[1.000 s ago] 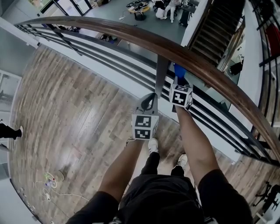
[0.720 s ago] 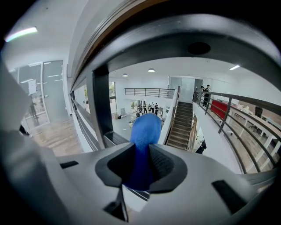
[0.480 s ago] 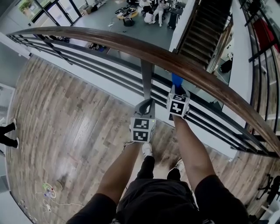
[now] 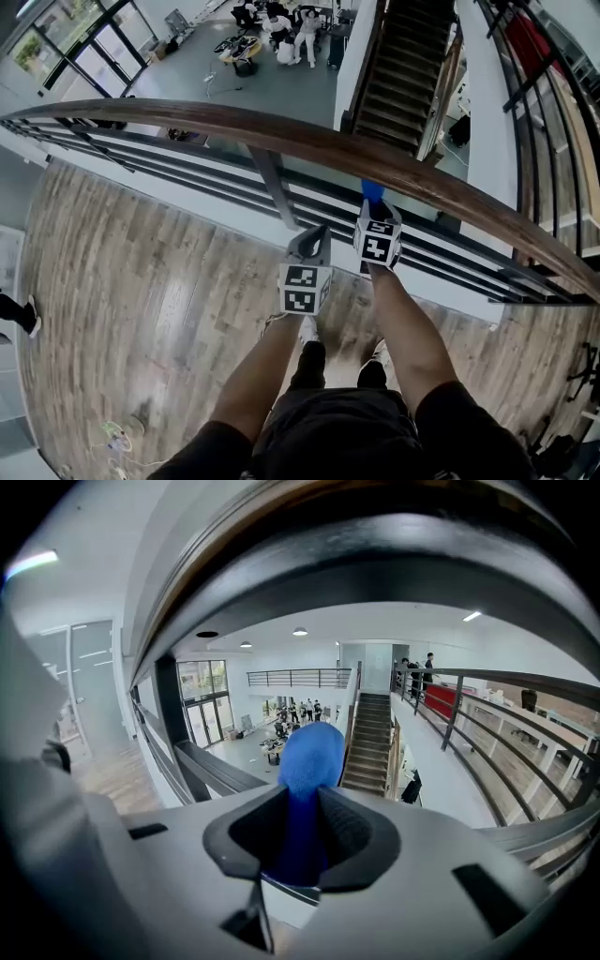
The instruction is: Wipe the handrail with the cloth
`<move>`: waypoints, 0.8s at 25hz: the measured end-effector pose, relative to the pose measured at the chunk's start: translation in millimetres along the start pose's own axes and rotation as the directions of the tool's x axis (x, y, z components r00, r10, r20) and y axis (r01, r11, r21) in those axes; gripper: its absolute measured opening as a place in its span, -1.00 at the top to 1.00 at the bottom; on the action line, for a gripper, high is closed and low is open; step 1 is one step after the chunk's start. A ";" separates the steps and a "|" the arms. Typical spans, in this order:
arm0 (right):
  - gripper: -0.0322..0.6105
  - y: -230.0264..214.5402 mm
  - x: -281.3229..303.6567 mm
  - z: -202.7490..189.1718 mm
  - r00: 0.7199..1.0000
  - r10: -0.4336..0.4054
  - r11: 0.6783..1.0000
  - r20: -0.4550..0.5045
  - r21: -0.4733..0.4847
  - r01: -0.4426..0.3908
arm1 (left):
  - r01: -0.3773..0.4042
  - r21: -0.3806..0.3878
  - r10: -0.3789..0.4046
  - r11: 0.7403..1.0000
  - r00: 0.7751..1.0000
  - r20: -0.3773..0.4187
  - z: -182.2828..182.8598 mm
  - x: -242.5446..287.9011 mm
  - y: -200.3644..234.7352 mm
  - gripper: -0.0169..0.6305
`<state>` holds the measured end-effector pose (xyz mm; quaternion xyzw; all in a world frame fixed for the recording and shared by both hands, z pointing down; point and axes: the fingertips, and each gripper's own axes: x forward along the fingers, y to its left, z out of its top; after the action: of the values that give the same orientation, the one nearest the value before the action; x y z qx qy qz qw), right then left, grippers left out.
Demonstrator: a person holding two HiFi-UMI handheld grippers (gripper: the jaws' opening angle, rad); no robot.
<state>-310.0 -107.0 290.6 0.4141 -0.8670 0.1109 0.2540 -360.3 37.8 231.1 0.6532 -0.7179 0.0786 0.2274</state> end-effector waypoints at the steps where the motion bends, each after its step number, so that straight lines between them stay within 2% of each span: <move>1: 0.59 -10.4 -2.4 -1.4 1.000 -0.007 1.000 0.007 -0.001 0.007 | 0.003 -0.007 -0.003 1.000 1.000 -0.001 -0.4 1.8 -6.7 0.94; 5: 0.59 -45.4 -16.1 -13.3 0.999 -0.030 0.999 -0.028 0.010 0.030 | -0.007 -0.038 0.007 0.999 1.000 -0.004 0.4 6.6 -23.0 0.94; 13: 0.59 -111.0 -43.8 -29.2 0.997 -0.064 0.997 -0.031 0.035 0.065 | 0.020 0.020 -0.019 1.000 1.000 -0.024 1.9 25.5 -75.6 0.94; 20: 0.59 -167.7 -65.7 -45.2 0.995 -0.093 0.994 -0.027 0.053 0.095 | 0.086 0.056 -0.083 0.995 0.995 -0.048 -0.4 49.3 -130.6 0.94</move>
<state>-129.7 -151.3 290.9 0.4599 -0.8401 0.1271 0.2582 -235.2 -24.0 228.5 0.6875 -0.6815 0.1046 0.2280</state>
